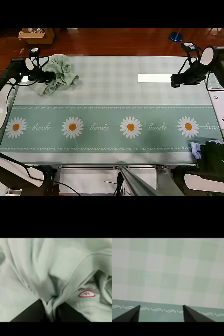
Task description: Fold the shirts.
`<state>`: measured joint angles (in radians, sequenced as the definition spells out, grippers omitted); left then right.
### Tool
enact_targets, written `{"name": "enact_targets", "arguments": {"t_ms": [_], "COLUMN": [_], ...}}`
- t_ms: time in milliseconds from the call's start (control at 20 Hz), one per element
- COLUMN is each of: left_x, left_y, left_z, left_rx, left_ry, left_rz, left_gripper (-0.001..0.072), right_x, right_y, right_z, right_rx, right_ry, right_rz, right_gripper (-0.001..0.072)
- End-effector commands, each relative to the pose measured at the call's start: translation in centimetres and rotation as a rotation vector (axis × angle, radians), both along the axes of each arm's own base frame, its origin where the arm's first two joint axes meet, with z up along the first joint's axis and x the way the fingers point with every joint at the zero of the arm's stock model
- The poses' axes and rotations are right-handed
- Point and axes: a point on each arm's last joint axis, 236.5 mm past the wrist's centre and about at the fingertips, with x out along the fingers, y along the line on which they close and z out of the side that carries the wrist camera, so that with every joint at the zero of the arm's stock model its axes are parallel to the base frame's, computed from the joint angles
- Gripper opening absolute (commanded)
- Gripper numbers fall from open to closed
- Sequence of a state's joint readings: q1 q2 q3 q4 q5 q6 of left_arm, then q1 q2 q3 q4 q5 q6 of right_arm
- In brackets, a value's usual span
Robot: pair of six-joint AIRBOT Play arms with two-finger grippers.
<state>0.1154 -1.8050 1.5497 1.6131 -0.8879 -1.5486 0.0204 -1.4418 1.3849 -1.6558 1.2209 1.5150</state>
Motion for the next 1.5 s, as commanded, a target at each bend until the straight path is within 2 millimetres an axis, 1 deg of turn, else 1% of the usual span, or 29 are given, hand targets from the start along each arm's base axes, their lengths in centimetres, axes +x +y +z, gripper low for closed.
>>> {"name": "enact_targets", "arguments": {"t_ms": [0,100,150,200,250,300,350,400,450,550,650,700,750,850,900,950,1000,1050,1150,1200,1300,1400,1450], "left_x": [1.4,2.6,2.7,2.3,1.4,0.1,-1.8,-4.1,-6.7,-12.2,-17.4,-19.6,-21.3,-23.8,-24.5,-24.9,-25.1,-25.2,-25.0,-24.8,-24.5,-24.7,-24.8], "left_y": [-0.6,-1.9,-3.4,-5.1,-7.3,-9.2,-11.5,-13.9,-16.2,-20.8,-24.6,-26.2,-27.4,-30.1,-31.4,-32.8,-34.1,-35.3,-37.3,-38.2,-39.3,-39.9,-40.2], "left_z": [6.6,14.8,19.7,24.3,29.3,33.6,37.7,41.2,44.0,48.9,52.2,53.2,53.8,54.1,53.5,52.1,50.1,47.7,41.8,38.5,31.6,25.3,22.8], "left_rx": [-0.010,-0.022,-0.046,-0.079,-0.115,-0.143,-0.175,-0.216,-0.258,-0.351,-0.421,-0.449,-0.474,-0.519,-0.534,-0.544,-0.547,-0.541,-0.515,-0.500,-0.465,-0.433,-0.421], "left_ry": [-0.061,-0.199,-0.286,-0.367,-0.459,-0.542,-0.623,-0.691,-0.742,-0.830,-0.888,-0.905,-0.912,-0.900,-0.873,-0.830,-0.769,-0.696,-0.532,-0.452,-0.294,-0.159,-0.114], "left_rz": [-0.002,-0.020,-0.039,-0.065,-0.101,-0.139,-0.183,-0.234,-0.286,-0.407,-0.525,-0.580,-0.626,-0.712,-0.747,-0.780,-0.808,-0.831,-0.860,-0.865,-0.861,-0.850,-0.846], "left_gripper": [0.0041,0.0041,0.0041,0.0041,0.0041,0.0041,0.0041,0.0041,0.0042,0.0041,0.0041,0.0041,0.0041,0.0041,0.0041,0.0041,0.0041,0.0041,0.0041,0.0041,0.0041,0.0041,0.0041], "right_x": [-0.1,-1.0,-1.9,-3.0,-4.0,-4.9,-5.7,-6.2,-6.6,-7.0,-7.6,-8.0,-8.3,-8.9,-9.2,-9.4,-9.5,-9.6,-9.6,-9.6,-9.6,-9.5,-9.4], "right_y": [0.0,-0.1,-0.1,-0.2,-0.2,-0.3,-0.3,-0.3,-0.5,-1.0,-1.7,-2.1,-2.3,-2.6,-2.6,-2.6,-2.6,-2.6,-2.4,-2.2,-1.9,-1.6,-1.4], "right_z": [0.0,-0.2,-0.3,-0.1,0.2,0.8,1.5,2.4,3.5,6.0,8.4,9.5,10.6,12.2,12.8,13.2,13.5,13.6,13.6,13.5,13.5,13.5,13.5], "right_rx": [-0.003,-0.003,-0.005,-0.006,-0.007,-0.008,-0.009,-0.010,-0.016,-0.033,-0.060,-0.074,-0.085,-0.095,-0.094,-0.093,-0.093,-0.092,-0.081,-0.071,-0.059,-0.046,-0.040], "right_ry": [0.004,0.040,0.077,0.116,0.145,0.164,0.171,0.165,0.143,0.077,0.010,-0.022,-0.051,-0.099,-0.116,-0.129,-0.137,-0.140,-0.141,-0.141,-0.141,-0.144,-0.147], "right_rz": [0.000,-0.003,-0.006,-0.010,-0.014,-0.017,-0.015,-0.013,-0.015,-0.019,-0.026,-0.031,-0.034,-0.040,-0.041,-0.042,-0.042,-0.043,-0.047,-0.044,-0.041,-0.037,-0.035], "right_gripper": [0.0611,0.0595,0.0595,0.0595,0.0594,0.0594,0.0594,0.0594,0.0594,0.0594,0.0594,0.0595,0.0594,0.0595,0.0594,0.0594,0.0594,0.0594,0.0594,0.0594,0.0594,0.0594,0.0594]}}
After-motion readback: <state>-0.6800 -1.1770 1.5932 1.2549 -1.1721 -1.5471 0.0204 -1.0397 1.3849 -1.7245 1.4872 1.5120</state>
